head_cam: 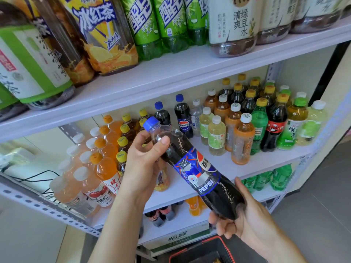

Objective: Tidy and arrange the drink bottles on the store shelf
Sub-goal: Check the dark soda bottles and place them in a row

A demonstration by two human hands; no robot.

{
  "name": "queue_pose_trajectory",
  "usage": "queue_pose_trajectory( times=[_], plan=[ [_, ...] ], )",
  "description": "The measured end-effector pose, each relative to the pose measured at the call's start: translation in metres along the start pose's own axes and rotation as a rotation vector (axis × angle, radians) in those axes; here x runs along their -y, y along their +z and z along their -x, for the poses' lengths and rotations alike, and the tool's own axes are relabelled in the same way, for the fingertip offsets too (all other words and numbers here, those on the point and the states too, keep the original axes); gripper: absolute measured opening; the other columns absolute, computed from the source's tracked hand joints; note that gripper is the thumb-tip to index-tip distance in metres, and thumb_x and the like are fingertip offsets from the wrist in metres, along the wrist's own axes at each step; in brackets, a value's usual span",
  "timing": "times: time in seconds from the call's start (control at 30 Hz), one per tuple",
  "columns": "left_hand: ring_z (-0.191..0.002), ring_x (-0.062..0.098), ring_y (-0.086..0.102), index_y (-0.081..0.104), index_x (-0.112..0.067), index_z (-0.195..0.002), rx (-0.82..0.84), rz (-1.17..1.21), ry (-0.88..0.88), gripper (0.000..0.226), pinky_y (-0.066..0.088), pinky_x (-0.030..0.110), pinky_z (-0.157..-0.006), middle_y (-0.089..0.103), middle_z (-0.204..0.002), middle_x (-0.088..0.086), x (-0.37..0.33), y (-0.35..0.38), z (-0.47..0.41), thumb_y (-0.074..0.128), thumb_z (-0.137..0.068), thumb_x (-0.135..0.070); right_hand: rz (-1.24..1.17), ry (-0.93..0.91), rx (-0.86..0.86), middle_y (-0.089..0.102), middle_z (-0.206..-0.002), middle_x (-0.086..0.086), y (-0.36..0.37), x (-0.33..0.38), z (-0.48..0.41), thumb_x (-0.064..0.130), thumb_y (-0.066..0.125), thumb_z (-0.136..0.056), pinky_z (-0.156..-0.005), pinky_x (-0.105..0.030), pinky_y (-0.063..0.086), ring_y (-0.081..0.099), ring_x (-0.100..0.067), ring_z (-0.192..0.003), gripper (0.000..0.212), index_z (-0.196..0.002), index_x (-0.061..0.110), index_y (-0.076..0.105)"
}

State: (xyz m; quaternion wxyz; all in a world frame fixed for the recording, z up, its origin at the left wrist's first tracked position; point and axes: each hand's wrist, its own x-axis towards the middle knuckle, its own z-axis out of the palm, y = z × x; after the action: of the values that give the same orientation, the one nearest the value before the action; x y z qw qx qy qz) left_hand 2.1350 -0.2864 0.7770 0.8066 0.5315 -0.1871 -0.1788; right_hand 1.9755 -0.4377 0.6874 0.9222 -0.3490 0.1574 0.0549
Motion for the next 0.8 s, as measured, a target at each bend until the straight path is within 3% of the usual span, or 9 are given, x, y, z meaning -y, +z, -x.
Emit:
queue_pose_trajectory(
  times=[0.13,0.23,0.3,0.37,0.47,0.6,0.7,0.8],
  plan=[
    [-0.08,0.022,0.073,0.055,-0.007,-0.115,0.008,0.004,0.044,0.056,0.06,0.037,-0.067,0.076,-0.091,0.008,-0.002,0.002,0.002,0.08,-0.066,-0.017,-0.039,-0.028,-0.033,0.066,-0.079,-0.03,0.001,-0.005,-0.004,0.051,0.051,-0.076,-0.04,-0.03,0.052,0.065,-0.032,-0.054,0.06,-0.092,0.0,0.077],
    [-0.082,0.025,0.072,0.05,-0.001,-0.126,0.001,-0.014,0.064,0.069,0.06,0.044,-0.074,0.075,-0.094,0.011,-0.004,0.003,0.001,0.079,-0.065,-0.018,-0.045,-0.06,-0.071,0.068,-0.08,-0.028,0.003,-0.007,-0.006,0.046,0.057,-0.072,-0.041,-0.032,0.053,0.067,-0.032,-0.058,0.052,-0.088,0.001,0.078],
    [-0.089,0.028,0.071,0.048,-0.003,-0.132,0.001,-0.022,0.077,0.072,0.057,0.049,-0.082,0.074,-0.099,0.013,-0.005,0.002,0.0,0.076,-0.067,-0.019,-0.03,-0.103,-0.056,0.068,-0.089,-0.029,0.003,-0.007,-0.006,0.046,0.067,-0.071,-0.047,-0.035,0.055,0.069,-0.034,-0.067,0.053,-0.1,0.002,0.075],
    [-0.095,0.031,0.069,0.052,-0.007,-0.13,0.022,-0.043,0.081,0.062,0.056,0.05,-0.086,0.072,-0.108,0.016,-0.006,0.002,-0.001,0.072,-0.072,-0.018,0.072,-0.171,0.011,0.069,-0.103,-0.027,0.003,-0.005,-0.006,0.046,0.083,-0.067,-0.061,-0.038,0.057,0.069,-0.034,-0.082,0.059,-0.114,0.011,0.071],
    [-0.098,0.029,0.07,0.068,-0.018,-0.111,0.044,-0.086,0.055,0.025,0.057,0.046,-0.085,0.071,-0.115,0.015,-0.006,-0.001,-0.004,0.063,-0.086,-0.02,0.213,-0.226,0.051,0.066,-0.119,-0.018,0.003,-0.007,-0.007,0.033,0.089,-0.063,-0.079,-0.041,0.057,0.067,-0.034,-0.103,0.061,-0.118,0.02,0.068],
    [-0.093,0.022,0.07,0.069,-0.016,-0.109,0.038,-0.297,0.086,0.032,0.056,0.033,-0.079,0.074,-0.104,0.008,-0.008,-0.006,-0.009,0.063,-0.088,-0.038,0.313,-0.277,-0.067,0.067,-0.118,-0.014,0.004,-0.015,-0.012,0.015,0.086,-0.059,-0.097,-0.057,0.049,0.061,-0.043,-0.113,0.062,-0.117,0.022,0.065],
    [-0.081,0.017,0.069,0.072,-0.022,-0.098,0.057,-0.475,0.107,0.036,0.055,0.028,-0.071,0.074,-0.089,0.006,-0.014,-0.014,-0.011,0.064,-0.083,-0.054,0.474,-0.339,-0.162,0.067,-0.11,0.002,0.006,-0.014,-0.013,0.006,0.084,-0.056,-0.092,-0.044,0.055,0.067,-0.032,-0.104,0.06,-0.106,0.034,0.066],
    [-0.075,0.021,0.064,0.071,-0.021,-0.093,0.132,-0.665,0.118,0.039,0.051,0.033,-0.07,0.07,-0.085,0.013,-0.021,-0.024,-0.012,0.069,-0.079,-0.057,0.663,-0.359,-0.265,0.063,-0.108,0.009,0.002,-0.015,-0.017,0.0,0.086,-0.054,-0.084,-0.03,0.057,0.07,-0.018,-0.097,0.068,-0.101,0.043,0.063]
  ],
)
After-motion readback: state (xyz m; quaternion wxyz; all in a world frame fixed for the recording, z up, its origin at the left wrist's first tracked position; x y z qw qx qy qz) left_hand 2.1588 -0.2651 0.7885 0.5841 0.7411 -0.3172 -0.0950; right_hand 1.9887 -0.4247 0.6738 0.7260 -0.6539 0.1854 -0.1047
